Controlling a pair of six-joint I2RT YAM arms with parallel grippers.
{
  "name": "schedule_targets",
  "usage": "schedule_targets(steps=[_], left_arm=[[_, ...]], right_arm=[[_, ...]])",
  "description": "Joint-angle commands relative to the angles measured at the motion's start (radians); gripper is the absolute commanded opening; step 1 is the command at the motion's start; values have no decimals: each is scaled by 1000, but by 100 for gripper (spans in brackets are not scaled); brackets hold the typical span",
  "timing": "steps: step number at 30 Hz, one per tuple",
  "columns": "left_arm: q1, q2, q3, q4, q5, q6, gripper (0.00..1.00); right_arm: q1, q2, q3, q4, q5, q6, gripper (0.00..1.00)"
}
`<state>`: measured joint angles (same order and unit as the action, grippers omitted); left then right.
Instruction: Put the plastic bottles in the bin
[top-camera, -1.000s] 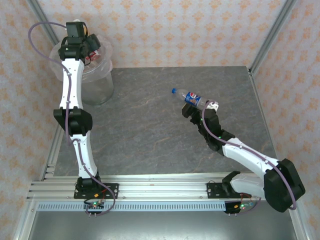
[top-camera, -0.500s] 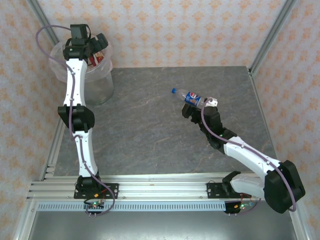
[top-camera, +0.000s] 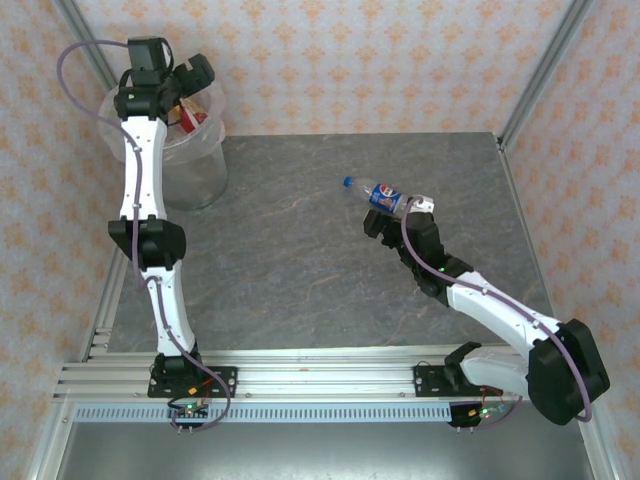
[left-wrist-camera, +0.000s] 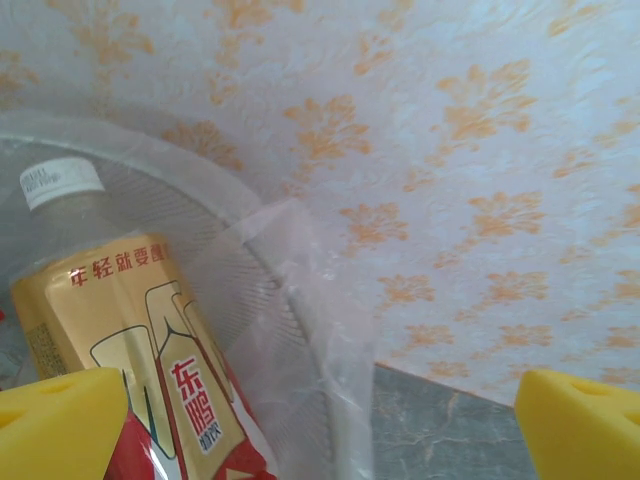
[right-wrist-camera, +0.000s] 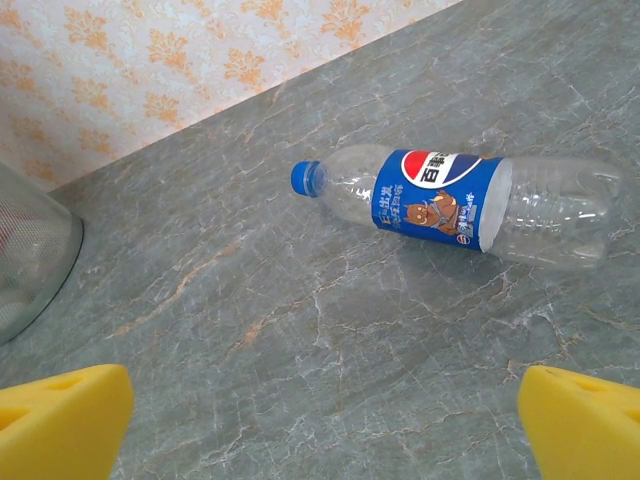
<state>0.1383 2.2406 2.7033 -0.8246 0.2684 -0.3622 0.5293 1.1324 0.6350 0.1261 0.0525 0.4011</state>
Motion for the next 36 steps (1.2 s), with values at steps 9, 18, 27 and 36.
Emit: schedule_targets(steps=[9,18,27,36], left_arm=[[1,-203,-176,-8,109,0,100],[-33,-457,-519,134,121,18,100],[-138,-608,-760,265,106,-24,100],[-175,-738,-997,346,121,-129,100]], right_arm=[[-56,69,103,-71,-62,-200,99],[-167,201,214,-189,-179,-396,99],[-314,352,365,-358,-282,-748,99],[-363,644,649,-685,-299,-1063,99]])
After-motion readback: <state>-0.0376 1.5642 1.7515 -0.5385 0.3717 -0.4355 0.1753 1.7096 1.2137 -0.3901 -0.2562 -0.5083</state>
